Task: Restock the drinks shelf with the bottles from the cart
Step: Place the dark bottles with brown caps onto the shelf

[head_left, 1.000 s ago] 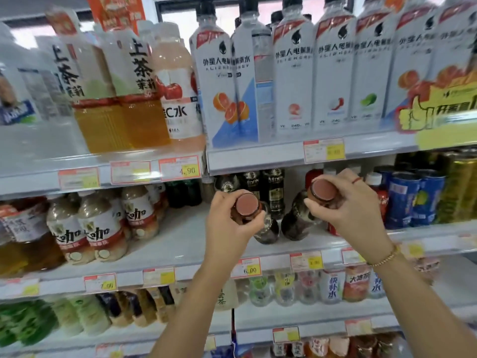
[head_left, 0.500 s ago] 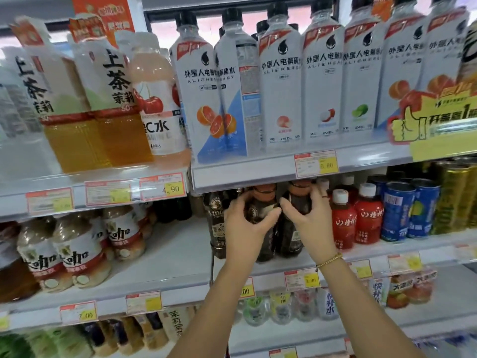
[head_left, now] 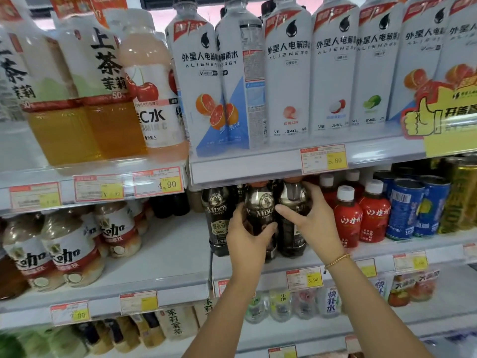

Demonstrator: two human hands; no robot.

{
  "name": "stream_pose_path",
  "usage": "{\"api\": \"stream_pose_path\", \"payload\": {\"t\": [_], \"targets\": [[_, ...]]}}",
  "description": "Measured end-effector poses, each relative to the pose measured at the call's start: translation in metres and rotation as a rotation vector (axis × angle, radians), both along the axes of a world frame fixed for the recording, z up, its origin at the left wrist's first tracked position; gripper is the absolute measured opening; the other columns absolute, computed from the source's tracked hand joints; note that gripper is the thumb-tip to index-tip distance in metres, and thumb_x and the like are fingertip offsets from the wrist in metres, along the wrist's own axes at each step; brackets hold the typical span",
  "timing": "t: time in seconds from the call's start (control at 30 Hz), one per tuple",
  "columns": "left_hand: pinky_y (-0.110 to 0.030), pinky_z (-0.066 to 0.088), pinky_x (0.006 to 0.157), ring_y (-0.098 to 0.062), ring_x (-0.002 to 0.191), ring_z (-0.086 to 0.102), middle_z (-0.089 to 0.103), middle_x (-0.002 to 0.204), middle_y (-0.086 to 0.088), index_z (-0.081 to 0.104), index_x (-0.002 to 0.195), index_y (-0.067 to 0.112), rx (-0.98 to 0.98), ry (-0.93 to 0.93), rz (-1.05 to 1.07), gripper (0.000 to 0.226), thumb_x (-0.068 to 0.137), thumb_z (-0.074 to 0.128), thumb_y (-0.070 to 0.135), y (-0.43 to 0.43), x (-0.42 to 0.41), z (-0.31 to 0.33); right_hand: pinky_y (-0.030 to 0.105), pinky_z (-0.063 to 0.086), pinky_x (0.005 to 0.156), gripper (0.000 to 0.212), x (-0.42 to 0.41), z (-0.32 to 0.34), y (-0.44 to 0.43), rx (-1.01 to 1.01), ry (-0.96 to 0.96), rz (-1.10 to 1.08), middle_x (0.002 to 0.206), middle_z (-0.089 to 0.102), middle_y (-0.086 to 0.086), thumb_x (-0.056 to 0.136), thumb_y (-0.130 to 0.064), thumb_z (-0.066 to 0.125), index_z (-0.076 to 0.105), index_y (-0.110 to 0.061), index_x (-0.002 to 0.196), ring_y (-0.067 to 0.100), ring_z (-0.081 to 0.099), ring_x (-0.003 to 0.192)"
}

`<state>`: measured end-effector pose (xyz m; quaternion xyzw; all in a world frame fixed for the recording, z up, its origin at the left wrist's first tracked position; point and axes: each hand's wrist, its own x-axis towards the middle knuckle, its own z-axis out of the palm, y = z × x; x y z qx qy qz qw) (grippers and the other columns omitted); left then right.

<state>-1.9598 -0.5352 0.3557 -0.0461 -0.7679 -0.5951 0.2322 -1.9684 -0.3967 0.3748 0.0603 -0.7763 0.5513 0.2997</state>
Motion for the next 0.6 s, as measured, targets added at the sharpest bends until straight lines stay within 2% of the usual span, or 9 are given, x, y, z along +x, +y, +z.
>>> {"api": "stream_pose_path", "payload": {"t": [0.07, 0.13, 0.2, 0.27, 0.37, 0.47, 0.53, 0.6], "targets": [[-0.018, 0.048, 0.093, 0.004, 0.100, 0.057, 0.059, 0.113, 0.015, 0.042, 0.136, 0.015, 0.078, -0.026, -0.065, 0.070, 0.075, 0.077, 0.014, -0.003, 0.002, -0.004, 0.018, 0.046, 0.092, 0.075, 0.003, -0.013, 0.001, 0.003, -0.039, 0.009, 0.118, 0.059, -0.011, 0.069, -0.032, 0.081, 0.042, -0.023, 0.133, 0.002, 0.057, 0.107], [-0.016, 0.048, 0.091, 0.008, 0.098, 0.057, 0.057, 0.105, 0.023, 0.045, 0.133, 0.015, 0.071, -0.034, -0.106, 0.061, 0.079, 0.073, 0.013, -0.005, 0.002, -0.006, 0.016, 0.045, 0.090, 0.076, 0.006, -0.024, 0.002, 0.001, -0.077, 0.004, 0.118, 0.059, -0.011, 0.069, -0.031, 0.081, 0.042, -0.020, 0.133, 0.003, 0.057, 0.106], [-0.012, 0.047, 0.082, 0.005, 0.095, 0.059, 0.060, 0.102, 0.019, 0.047, 0.129, 0.018, 0.005, -0.060, -0.122, 0.053, 0.081, 0.070, 0.019, -0.006, 0.000, -0.006, 0.008, 0.041, 0.082, 0.071, 0.009, -0.031, 0.001, 0.027, -0.102, -0.023, 0.111, 0.058, -0.012, 0.071, -0.028, 0.080, 0.045, -0.016, 0.132, 0.003, 0.056, 0.101], [-0.012, 0.044, 0.077, -0.006, 0.096, 0.059, 0.060, 0.106, 0.007, 0.051, 0.124, 0.018, -0.117, -0.085, -0.086, 0.052, 0.078, 0.073, 0.028, -0.005, -0.001, -0.010, 0.005, 0.040, 0.076, 0.065, 0.010, -0.038, 0.000, 0.063, -0.107, -0.050, 0.103, 0.057, -0.014, 0.073, -0.028, 0.079, 0.048, -0.016, 0.129, 0.005, 0.056, 0.098], [-0.015, 0.037, 0.083, -0.007, 0.092, 0.047, 0.048, 0.112, -0.001, 0.052, 0.125, 0.018, -0.248, -0.100, 0.002, 0.059, 0.073, 0.076, 0.036, -0.006, 0.001, -0.017, 0.019, 0.049, 0.085, 0.060, 0.011, -0.045, 0.000, 0.071, -0.109, -0.065, 0.100, 0.059, -0.015, 0.072, -0.029, 0.079, 0.052, -0.018, 0.125, 0.007, 0.059, 0.099], [-0.017, 0.039, 0.084, -0.008, 0.094, 0.049, 0.054, 0.113, -0.002, 0.055, 0.124, 0.017, -0.255, -0.087, 0.019, 0.056, 0.074, 0.076, 0.033, -0.009, 0.000, -0.020, 0.033, 0.053, 0.088, 0.058, 0.010, -0.054, 0.003, 0.107, -0.104, -0.093, 0.105, 0.059, -0.008, 0.071, -0.037, 0.078, 0.055, -0.020, 0.121, 0.013, 0.061, 0.100], [-0.018, 0.045, 0.082, -0.011, 0.099, 0.056, 0.060, 0.111, 0.000, 0.055, 0.122, 0.017, -0.243, -0.086, -0.013, 0.052, 0.076, 0.075, 0.030, -0.010, -0.002, -0.022, 0.036, 0.053, 0.088, 0.059, 0.010, -0.056, 0.004, 0.118, -0.112, -0.095, 0.109, 0.061, -0.005, 0.071, -0.040, 0.077, 0.054, -0.020, 0.122, 0.015, 0.061, 0.101], [-0.006, 0.044, 0.074, -0.008, 0.095, 0.060, 0.064, 0.104, 0.005, 0.053, 0.120, 0.020, -0.224, -0.120, -0.112, 0.044, 0.079, 0.071, 0.022, -0.012, -0.001, -0.022, 0.032, 0.053, 0.088, 0.057, 0.010, -0.055, 0.005, 0.088, -0.127, -0.064, 0.107, 0.065, -0.005, 0.073, -0.036, 0.077, 0.053, -0.021, 0.122, 0.012, 0.062, 0.100]]}}
